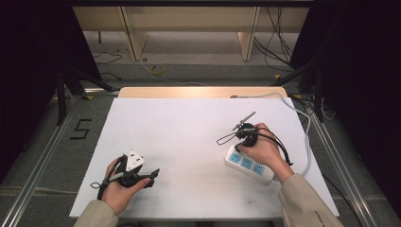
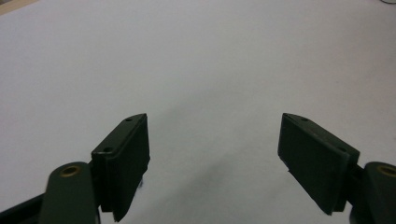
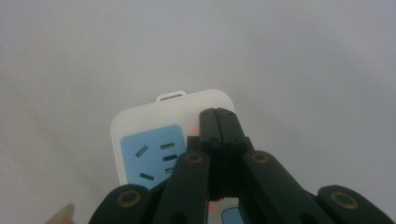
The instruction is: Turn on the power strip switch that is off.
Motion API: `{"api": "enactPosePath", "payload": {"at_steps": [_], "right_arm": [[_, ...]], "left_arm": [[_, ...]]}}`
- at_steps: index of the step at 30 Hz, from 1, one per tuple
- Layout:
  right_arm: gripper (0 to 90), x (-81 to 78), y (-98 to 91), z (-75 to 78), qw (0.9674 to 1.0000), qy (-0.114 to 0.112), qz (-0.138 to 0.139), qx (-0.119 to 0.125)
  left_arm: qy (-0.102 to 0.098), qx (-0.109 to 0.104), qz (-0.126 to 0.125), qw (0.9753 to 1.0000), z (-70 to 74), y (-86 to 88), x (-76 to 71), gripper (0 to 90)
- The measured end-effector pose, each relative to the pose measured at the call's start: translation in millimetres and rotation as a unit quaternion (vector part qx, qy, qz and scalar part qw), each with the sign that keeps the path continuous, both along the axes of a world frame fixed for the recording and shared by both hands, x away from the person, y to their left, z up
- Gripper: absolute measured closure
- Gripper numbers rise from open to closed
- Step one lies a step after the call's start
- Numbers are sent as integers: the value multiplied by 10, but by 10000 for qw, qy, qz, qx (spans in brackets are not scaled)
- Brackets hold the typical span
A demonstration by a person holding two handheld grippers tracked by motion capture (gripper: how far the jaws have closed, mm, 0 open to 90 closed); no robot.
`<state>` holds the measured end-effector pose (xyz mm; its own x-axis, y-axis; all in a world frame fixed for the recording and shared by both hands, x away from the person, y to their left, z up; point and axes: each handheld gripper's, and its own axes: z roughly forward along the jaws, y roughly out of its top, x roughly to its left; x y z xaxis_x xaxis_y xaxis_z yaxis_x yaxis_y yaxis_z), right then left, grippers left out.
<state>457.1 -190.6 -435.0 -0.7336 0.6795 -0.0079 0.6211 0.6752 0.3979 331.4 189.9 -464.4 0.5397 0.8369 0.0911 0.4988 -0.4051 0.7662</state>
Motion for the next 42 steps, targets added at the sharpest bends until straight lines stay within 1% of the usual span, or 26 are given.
{"api": "enactPosePath", "payload": {"at_steps": [3, 8, 17, 21, 28, 32, 35, 37, 42], "right_arm": [[900, -2, 3, 2, 10000, 4, 1, -8], [900, 1, -10, -2, 10000, 10, -6, 51], [900, -9, -5, 18, 10000, 19, -6, -21], [900, -10, -16, 18, 10000, 27, -4, 9], [900, -17, -9, 24, 10000, -18, 33, -21], [900, -44, -15, 54, 10000, -81, 25, 35], [900, -75, -35, 76, 9998, -131, 51, 139], [900, -100, -56, 76, 9996, -131, 57, 254], [900, -168, -112, 85, 9993, -138, 44, 346]], "left_arm": [[-5, 0, -2, 10000, -2, -3, 0, 249], [7, -8, -5, 10000, -4, -4, 0, 248], [10, 1, -13, 10000, -7, -9, 0, 249], [9, 9, -19, 10000, -9, -12, -1, 249], [10, 5, -16, 10000, -9, -8, -1, 249], [4, 6, -2, 10000, -6, -3, -4, 249], [11, 13, -3, 10000, -8, -2, -8, 249], [11, 12, -8, 10000, -7, -3, -10, 249], [12, 10, -10, 10000, -9, -7, -9, 249]]}}
